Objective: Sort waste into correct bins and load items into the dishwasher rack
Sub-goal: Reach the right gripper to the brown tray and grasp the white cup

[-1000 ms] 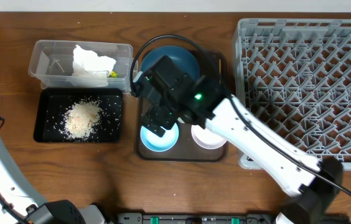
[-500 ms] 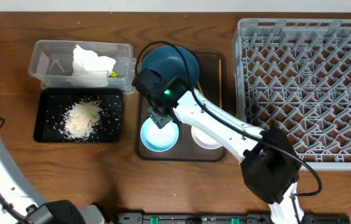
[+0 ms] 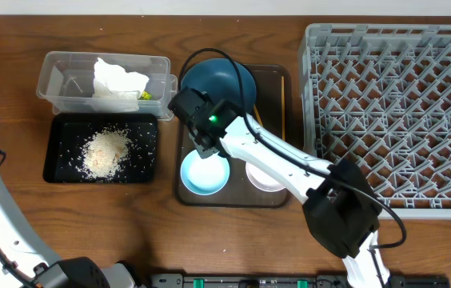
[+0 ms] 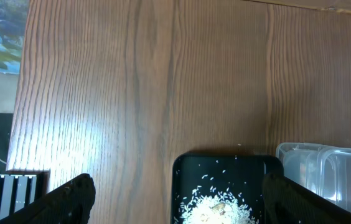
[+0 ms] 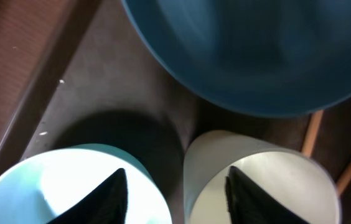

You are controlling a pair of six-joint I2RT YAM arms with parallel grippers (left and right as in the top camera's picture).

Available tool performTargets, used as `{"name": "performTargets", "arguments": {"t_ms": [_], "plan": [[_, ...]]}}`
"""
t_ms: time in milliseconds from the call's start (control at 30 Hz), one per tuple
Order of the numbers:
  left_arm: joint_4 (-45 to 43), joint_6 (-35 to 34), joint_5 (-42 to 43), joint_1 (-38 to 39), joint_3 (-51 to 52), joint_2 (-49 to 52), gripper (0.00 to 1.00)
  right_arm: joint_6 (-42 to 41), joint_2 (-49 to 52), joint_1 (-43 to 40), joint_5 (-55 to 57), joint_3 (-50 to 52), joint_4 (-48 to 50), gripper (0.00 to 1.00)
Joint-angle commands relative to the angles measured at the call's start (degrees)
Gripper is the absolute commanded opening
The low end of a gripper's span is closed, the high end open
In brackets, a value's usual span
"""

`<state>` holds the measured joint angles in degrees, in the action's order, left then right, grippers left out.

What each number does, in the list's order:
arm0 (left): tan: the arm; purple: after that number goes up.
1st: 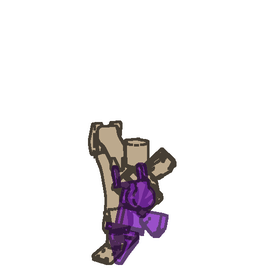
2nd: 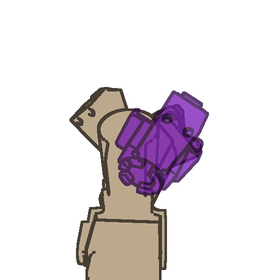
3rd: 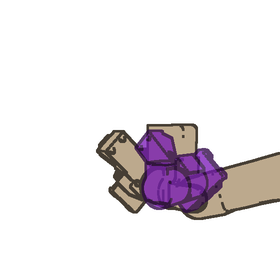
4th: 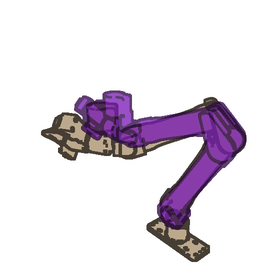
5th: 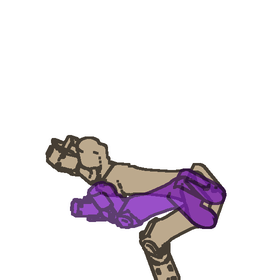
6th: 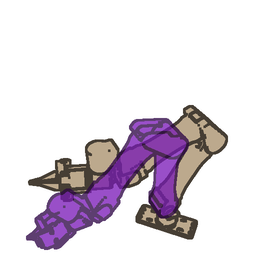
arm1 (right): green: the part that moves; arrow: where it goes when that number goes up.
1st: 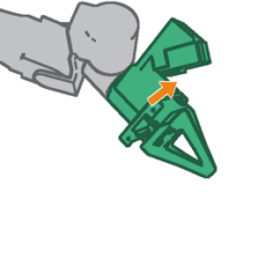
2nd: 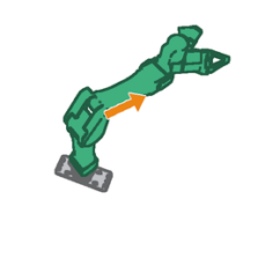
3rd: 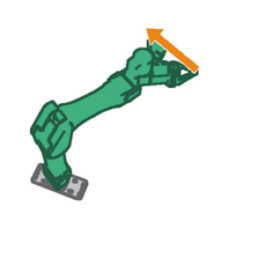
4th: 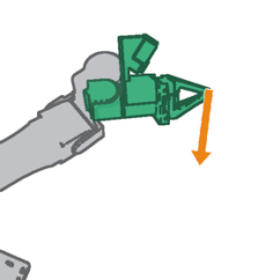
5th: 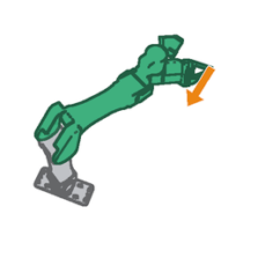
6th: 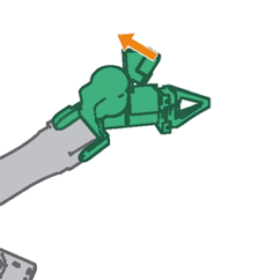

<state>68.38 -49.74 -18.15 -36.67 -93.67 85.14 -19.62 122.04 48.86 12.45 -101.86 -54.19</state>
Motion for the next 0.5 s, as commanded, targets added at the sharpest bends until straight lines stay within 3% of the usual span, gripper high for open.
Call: {"name": "performTargets", "arguments": {"t_ms": [0, 200, 467], "plan": [[0.17, -0.52, -0.50, -0.24, -0.31, 0.48, 0.88, -2.69, 0.66, -0.94, -0.09, -0.46, -0.07, 0.46], [0.17, -0.52, -0.50, -0.24, -0.31, 0.48, 0.88, -3.76, 0.66, -0.96, -1.53, -0.46, -2.62, 0.42], [0.17, -0.52, -0.50, -0.24, -0.31, 0.48, 0.88, -3.76, 0.63, -0.94, -1.51, -0.46, -3.69, 0.20]]}}
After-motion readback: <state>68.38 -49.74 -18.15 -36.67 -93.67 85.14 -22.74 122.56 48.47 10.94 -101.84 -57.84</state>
